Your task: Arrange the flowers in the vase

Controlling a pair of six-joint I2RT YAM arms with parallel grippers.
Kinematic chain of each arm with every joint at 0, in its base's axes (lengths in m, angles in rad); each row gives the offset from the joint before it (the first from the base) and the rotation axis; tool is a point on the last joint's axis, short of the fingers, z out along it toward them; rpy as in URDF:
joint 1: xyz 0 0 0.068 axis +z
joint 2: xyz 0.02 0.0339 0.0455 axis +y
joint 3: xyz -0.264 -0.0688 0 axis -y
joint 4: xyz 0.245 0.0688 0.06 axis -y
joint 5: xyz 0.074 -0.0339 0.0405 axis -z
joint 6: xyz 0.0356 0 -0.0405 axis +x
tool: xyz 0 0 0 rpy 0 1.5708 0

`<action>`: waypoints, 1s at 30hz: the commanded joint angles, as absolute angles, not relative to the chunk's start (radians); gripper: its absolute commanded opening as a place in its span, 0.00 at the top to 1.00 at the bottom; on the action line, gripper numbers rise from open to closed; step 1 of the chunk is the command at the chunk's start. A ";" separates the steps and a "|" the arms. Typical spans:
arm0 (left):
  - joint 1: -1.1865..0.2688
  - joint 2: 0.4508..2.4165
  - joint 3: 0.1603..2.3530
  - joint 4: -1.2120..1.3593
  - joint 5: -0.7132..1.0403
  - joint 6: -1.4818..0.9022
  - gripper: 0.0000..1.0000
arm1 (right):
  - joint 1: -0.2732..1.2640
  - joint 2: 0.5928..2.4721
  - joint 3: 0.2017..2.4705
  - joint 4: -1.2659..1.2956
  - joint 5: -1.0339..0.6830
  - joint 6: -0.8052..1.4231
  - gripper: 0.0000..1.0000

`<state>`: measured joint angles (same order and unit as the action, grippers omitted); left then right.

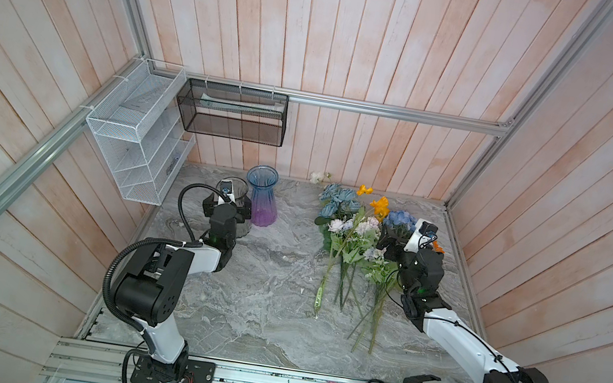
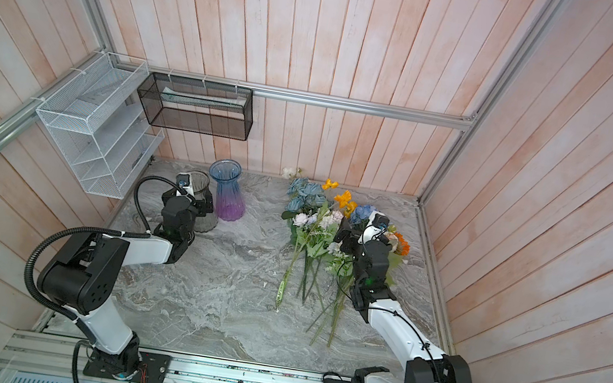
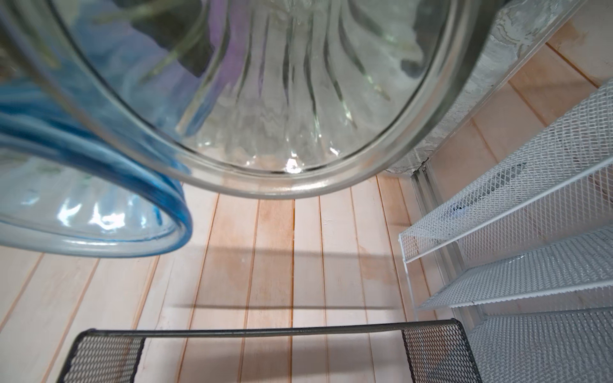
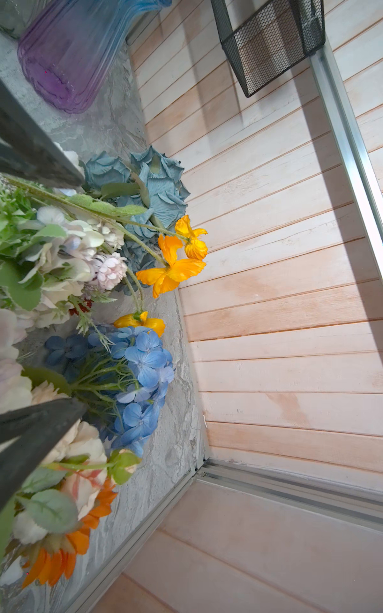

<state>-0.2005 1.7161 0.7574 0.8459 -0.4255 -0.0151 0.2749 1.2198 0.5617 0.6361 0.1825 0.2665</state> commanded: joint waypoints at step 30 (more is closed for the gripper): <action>-0.224 1.672 0.745 0.852 -0.447 -0.008 0.51 | 0.314 1.154 0.577 0.672 0.233 0.216 0.02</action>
